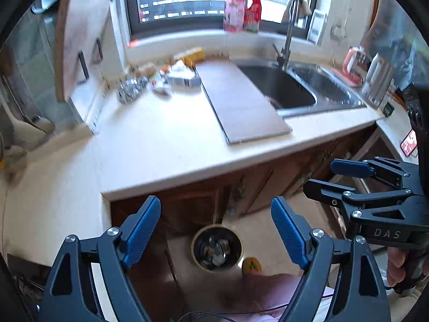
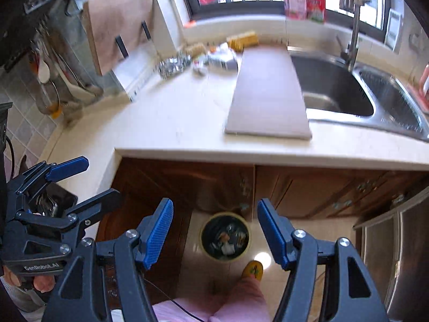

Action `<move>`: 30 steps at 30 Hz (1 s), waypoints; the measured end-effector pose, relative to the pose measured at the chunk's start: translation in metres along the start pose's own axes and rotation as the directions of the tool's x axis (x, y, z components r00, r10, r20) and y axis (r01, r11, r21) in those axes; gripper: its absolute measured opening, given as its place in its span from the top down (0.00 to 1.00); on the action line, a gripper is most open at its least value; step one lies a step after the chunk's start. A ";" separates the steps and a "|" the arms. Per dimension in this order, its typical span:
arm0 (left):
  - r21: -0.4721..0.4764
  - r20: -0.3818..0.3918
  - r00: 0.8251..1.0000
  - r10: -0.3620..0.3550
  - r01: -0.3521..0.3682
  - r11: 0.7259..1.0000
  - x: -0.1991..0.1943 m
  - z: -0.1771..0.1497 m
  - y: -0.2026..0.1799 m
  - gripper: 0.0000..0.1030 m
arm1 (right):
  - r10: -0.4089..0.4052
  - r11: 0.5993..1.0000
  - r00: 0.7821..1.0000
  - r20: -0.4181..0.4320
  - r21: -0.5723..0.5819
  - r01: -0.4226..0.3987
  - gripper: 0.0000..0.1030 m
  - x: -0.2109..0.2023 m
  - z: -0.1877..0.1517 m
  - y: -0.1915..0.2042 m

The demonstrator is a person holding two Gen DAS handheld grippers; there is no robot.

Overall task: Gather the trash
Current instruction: 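Raise both tools back over the remaining trash on the counter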

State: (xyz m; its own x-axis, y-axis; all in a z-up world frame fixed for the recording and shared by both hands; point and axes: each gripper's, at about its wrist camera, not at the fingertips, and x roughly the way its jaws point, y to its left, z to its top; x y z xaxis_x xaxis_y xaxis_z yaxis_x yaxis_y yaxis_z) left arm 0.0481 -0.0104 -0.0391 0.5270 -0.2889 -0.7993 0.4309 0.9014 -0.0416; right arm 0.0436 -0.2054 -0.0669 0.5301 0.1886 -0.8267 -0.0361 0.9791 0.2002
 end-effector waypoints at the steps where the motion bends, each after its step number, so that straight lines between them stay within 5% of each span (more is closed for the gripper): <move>1: -0.002 0.016 1.000 0.005 -0.005 1.000 -0.006 0.003 0.001 0.19 | 0.000 1.000 1.000 0.012 -0.001 0.000 0.36 -0.004 0.003 0.003; 15: -0.130 0.071 0.994 0.084 -0.075 0.989 -0.009 0.051 0.047 0.19 | 0.049 0.998 0.997 0.054 -0.047 -0.047 0.36 0.012 0.068 0.005; 30: -0.212 0.007 0.982 0.187 -0.181 0.960 0.124 0.201 0.088 0.19 | 0.092 0.985 0.996 0.005 -0.148 -0.090 0.36 0.116 0.242 -0.034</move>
State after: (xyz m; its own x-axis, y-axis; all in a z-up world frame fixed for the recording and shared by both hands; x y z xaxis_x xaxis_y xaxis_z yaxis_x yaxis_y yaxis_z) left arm 0.2985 -0.0315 -0.0213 0.6033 -0.1175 -0.7888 0.1629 0.9864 -0.0223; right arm 0.3113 -0.2355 -0.0420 0.5287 0.2773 -0.8022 -0.2087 0.9586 0.1938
